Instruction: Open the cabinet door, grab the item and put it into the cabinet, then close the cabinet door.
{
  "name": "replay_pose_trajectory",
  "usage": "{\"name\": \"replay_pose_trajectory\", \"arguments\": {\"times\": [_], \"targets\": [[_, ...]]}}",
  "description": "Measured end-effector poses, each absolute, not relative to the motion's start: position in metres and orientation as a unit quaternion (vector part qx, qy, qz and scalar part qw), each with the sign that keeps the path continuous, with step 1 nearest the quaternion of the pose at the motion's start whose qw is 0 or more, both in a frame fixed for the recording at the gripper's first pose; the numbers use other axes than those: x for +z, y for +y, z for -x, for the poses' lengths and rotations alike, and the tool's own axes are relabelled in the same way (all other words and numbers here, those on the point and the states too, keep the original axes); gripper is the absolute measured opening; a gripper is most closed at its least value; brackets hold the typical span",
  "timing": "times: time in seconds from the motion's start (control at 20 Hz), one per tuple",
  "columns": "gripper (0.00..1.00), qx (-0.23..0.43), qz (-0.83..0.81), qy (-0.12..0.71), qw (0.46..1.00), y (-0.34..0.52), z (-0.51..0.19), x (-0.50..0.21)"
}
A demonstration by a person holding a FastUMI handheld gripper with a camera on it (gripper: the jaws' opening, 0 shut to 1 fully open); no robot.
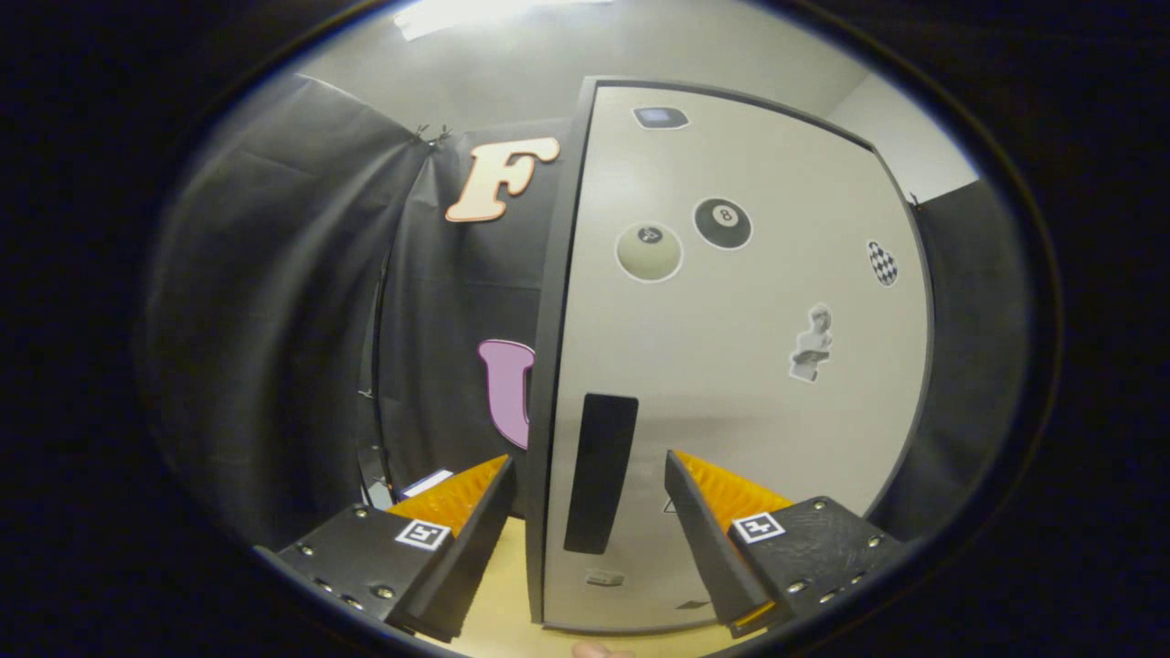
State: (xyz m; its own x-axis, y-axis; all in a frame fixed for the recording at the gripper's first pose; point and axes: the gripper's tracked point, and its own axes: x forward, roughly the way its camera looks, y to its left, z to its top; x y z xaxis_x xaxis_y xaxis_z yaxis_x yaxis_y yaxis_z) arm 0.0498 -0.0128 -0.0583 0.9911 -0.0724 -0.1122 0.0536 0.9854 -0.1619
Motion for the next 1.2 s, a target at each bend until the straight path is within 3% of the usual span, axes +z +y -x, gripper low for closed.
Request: {"name": "replay_pose_trajectory", "arguments": {"times": [0.3, 0.5, 0.8, 0.9, 0.95, 1.15, 1.2], "targets": [[0.96, -0.049, 0.098, 0.085, 0.99, -0.016, -0.062, -0.079], [0.69, -0.059, 0.112, 0.093, 0.988, -0.013, -0.069, -0.09], [0.39, -0.086, 0.104, 0.106, 0.985, -0.021, -0.078, -0.096], [0.39, -0.096, 0.091, 0.112, 0.985, -0.023, -0.08, -0.096], [0.33, -0.099, 0.09, 0.116, 0.984, -0.023, -0.082, -0.099], [0.33, -0.096, 0.091, 0.109, 0.985, -0.023, -0.079, -0.098], [0.25, -0.094, 0.085, 0.112, 0.986, -0.022, -0.082, -0.099]]}}
